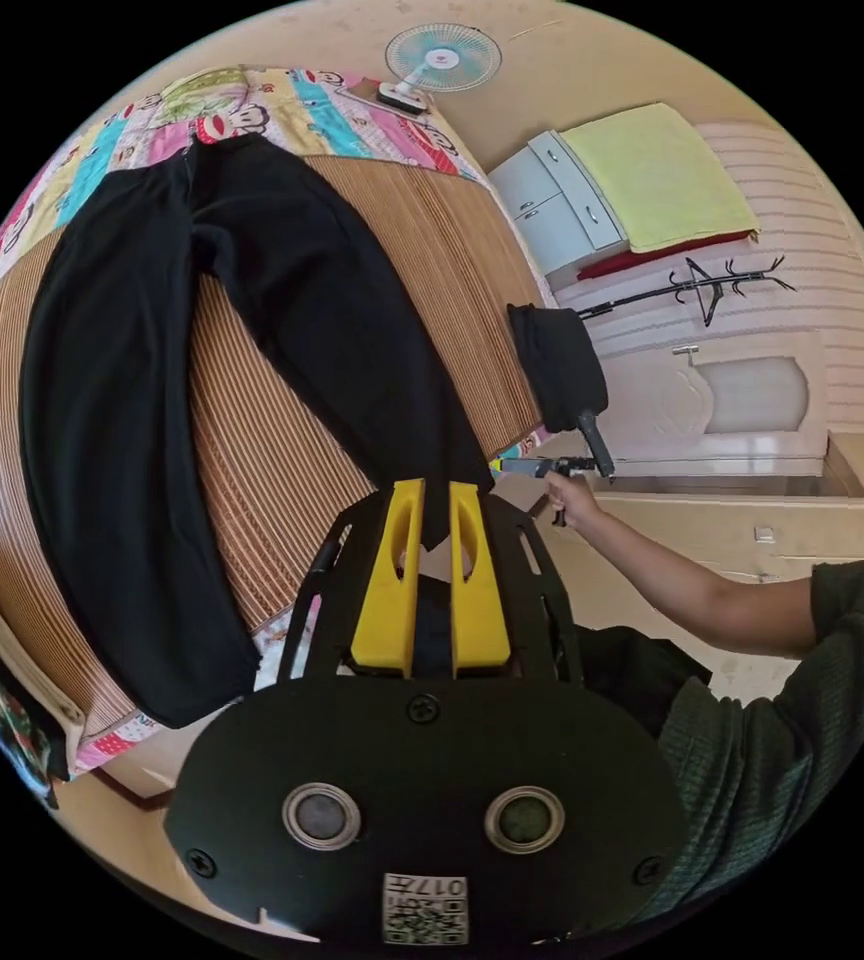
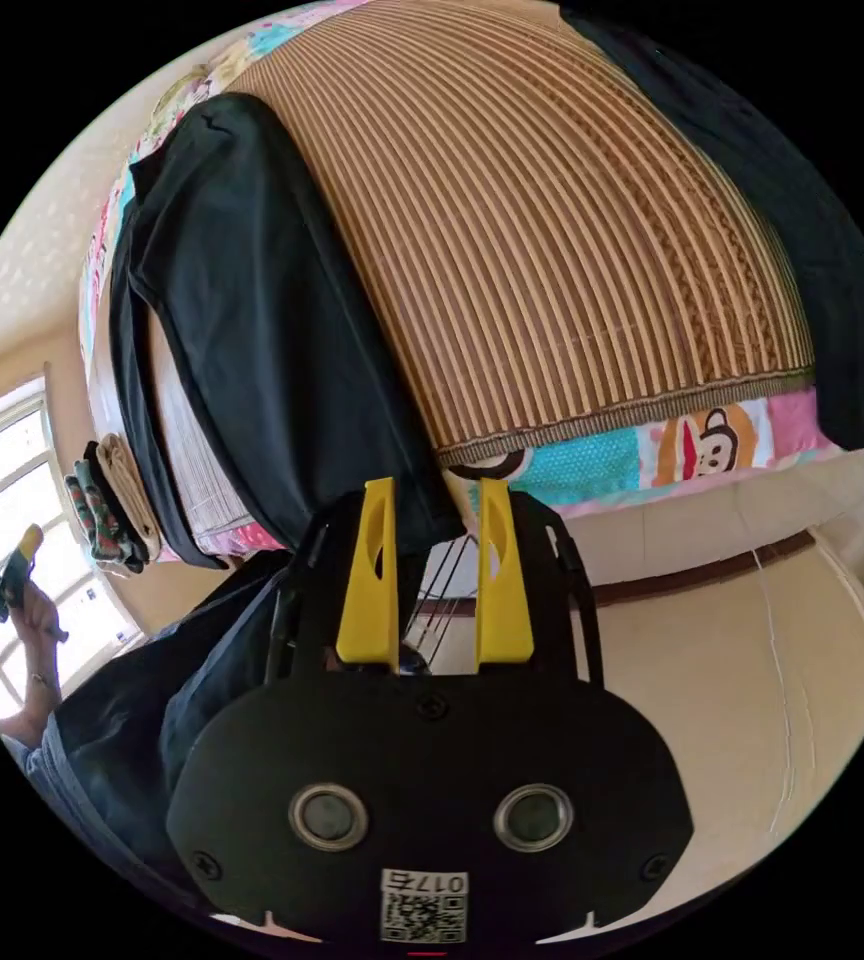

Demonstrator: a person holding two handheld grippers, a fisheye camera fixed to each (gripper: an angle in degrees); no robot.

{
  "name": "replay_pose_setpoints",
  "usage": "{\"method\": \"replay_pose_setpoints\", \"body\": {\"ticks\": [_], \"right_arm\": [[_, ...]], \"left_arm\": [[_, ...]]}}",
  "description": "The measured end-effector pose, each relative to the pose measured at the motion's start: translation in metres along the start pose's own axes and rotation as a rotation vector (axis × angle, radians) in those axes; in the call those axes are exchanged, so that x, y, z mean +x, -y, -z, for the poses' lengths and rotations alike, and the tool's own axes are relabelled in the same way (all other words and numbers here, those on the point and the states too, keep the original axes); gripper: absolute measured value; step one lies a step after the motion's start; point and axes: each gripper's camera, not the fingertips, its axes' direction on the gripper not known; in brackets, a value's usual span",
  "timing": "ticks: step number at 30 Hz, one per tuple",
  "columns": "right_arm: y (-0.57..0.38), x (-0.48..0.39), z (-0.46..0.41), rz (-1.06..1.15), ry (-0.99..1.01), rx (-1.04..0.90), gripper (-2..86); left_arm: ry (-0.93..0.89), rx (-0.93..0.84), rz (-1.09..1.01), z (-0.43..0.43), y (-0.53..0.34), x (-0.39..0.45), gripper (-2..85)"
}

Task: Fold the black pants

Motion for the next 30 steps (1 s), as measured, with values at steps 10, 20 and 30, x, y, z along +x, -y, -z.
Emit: {"method": "replay_pose_setpoints", "body": {"ticks": [10, 20, 30], "right_arm": [[-0.048, 0.016, 0.034, 0.197, 0.475, -0.004, 3.1], [-0.102, -0.185, 0.096, 0.89, 0.683, -0.049, 2.7], [-0.017, -0.212, 0.085, 1.006, 0.333, -0.317, 9.5]], "left_arm": [[-0.035, -0.056, 0.117, -0.033, -0.015, -0.028, 5.7], [-0.219, -0.09, 0.021, -0.039, 0.047, 0.024, 17.0], [-0.085, -0.129, 0.235, -0.033, 0.002, -0.016, -0.4]]}}
